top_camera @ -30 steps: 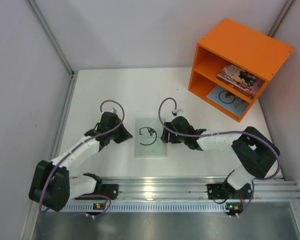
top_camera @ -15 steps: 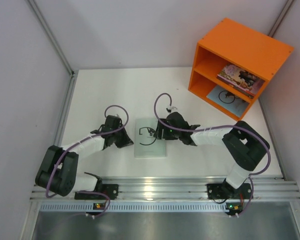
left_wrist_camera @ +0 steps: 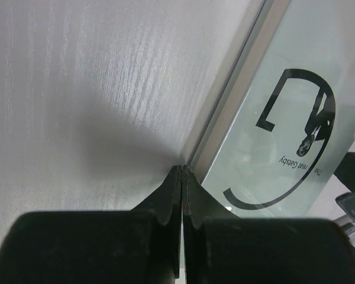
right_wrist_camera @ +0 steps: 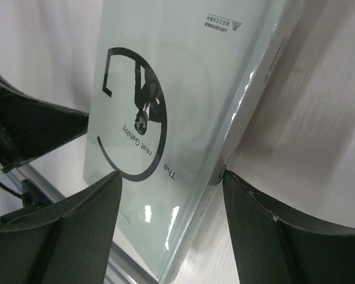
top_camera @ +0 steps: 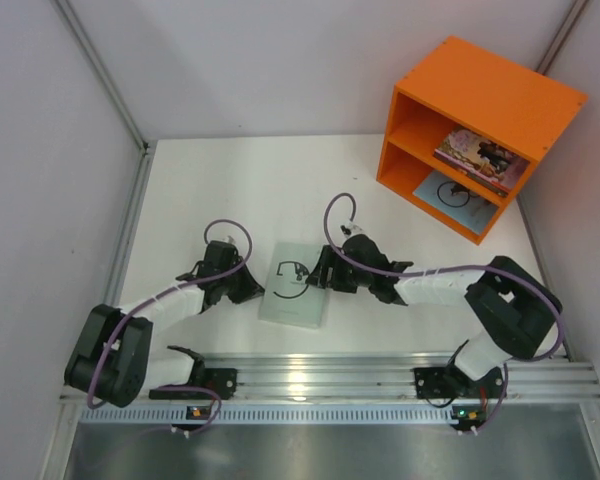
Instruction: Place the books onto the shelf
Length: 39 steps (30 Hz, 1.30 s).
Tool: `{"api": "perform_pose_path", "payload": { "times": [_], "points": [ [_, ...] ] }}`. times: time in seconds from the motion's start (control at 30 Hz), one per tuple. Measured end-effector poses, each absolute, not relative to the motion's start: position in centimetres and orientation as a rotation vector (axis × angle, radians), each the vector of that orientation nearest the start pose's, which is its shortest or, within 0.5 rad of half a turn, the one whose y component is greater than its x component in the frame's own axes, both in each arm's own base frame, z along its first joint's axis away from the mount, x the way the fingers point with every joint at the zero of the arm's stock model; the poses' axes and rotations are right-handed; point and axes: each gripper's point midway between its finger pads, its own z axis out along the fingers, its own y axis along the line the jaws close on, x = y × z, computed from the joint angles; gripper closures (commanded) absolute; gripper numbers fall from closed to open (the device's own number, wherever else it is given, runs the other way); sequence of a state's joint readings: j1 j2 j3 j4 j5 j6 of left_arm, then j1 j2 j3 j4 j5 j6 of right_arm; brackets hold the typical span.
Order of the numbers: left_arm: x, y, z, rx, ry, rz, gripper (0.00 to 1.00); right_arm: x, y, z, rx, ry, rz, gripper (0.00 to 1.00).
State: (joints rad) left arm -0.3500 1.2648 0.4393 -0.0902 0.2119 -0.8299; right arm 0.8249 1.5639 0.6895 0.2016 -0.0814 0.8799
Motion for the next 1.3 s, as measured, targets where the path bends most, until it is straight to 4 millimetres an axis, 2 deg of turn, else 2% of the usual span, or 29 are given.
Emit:
{"api": "perform_pose_path", "payload": {
  "times": [0.13, 0.47, 0.8, 1.1, 1.3],
  "points": [
    [23.4, -15.7, 1.9, -0.538, 2.557, -0.733, 1.00, 22.6, 32.5, 6.4, 0.048, 2.410, 1.015, 0.32],
    [23.7, -15.3, 2.0, -0.548, 2.528, -0.712, 1.00, 19.6, 33.2, 5.5, 0.048, 2.447, 1.062, 0.32],
    [24.0, -14.8, 2.0, -0.558, 2.506, -0.687, 1.00, 19.3, 33.5, 5.9, 0.090, 2.388, 1.130, 0.32],
    [23.6, -14.6, 2.1, -0.567, 2.511, -0.678, 1.00, 20.9, 33.8, 9.0, 0.183, 2.176, 1.250, 0.35],
    [22.6, -15.6, 2.2, -0.550, 2.548, -0.740, 1.00, 20.8, 35.5, 12.5, 0.184, 2.055, 1.419, 0.37]
  ]
}}
